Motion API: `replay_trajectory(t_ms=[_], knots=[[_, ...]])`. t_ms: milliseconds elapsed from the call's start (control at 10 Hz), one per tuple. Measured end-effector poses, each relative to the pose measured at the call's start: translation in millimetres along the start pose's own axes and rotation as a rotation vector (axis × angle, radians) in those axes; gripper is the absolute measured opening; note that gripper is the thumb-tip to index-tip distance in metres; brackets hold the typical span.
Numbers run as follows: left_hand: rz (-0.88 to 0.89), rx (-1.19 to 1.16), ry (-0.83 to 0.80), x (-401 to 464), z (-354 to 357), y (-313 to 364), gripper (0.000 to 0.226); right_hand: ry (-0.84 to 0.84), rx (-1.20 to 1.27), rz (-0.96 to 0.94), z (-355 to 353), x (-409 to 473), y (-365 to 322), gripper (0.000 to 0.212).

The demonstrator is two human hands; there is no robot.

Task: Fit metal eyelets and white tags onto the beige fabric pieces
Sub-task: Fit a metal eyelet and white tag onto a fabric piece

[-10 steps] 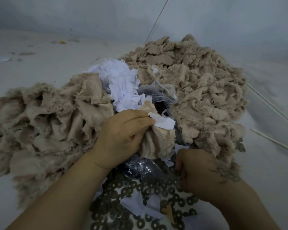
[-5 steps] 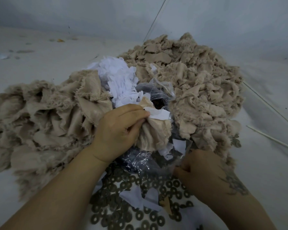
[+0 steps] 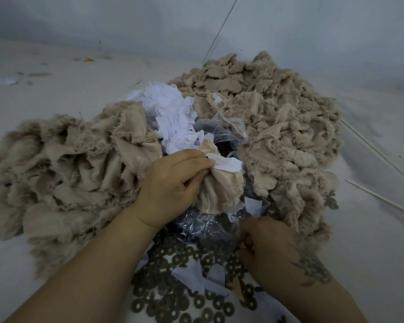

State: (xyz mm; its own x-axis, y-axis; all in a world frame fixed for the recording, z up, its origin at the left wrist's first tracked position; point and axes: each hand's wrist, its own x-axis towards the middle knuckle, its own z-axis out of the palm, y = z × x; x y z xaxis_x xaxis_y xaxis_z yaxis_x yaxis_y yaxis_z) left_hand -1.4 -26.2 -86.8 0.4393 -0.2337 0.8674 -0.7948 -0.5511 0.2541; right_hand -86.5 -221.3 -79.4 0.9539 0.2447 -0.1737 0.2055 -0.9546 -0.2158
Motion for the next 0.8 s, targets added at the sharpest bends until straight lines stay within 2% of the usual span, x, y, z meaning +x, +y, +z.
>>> replay_trajectory(t_ms=[100,200,400,500,700,800], knots=[[-0.007,0.001,-0.001,1.4,-0.5,-0.2,0.012,0.150,0.013,-0.050,-0.8,-9.0,-9.0,0.034],[-0.003,0.001,-0.009,-0.5,0.2,-0.3,0.014,0.195,0.047,0.025,9.6,5.3,-10.6,0.035],[-0.028,0.022,-0.015,0.4,-0.7,-0.3,0.014,0.212,-0.047,0.110,28.6,20.6,7.8,0.012],[-0.019,0.013,-0.011,-2.9,2.5,-3.4,0.015,0.225,-0.062,0.099,21.5,19.6,7.3,0.009],[-0.009,-0.010,-0.017,-0.6,-0.1,-1.8,0.014,0.190,-0.007,0.027,-23.6,10.2,8.7,0.018],[0.011,-0.015,-0.024,0.9,-1.1,-2.1,0.014,0.126,0.135,0.073,-46.2,5.3,6.6,0.014]])
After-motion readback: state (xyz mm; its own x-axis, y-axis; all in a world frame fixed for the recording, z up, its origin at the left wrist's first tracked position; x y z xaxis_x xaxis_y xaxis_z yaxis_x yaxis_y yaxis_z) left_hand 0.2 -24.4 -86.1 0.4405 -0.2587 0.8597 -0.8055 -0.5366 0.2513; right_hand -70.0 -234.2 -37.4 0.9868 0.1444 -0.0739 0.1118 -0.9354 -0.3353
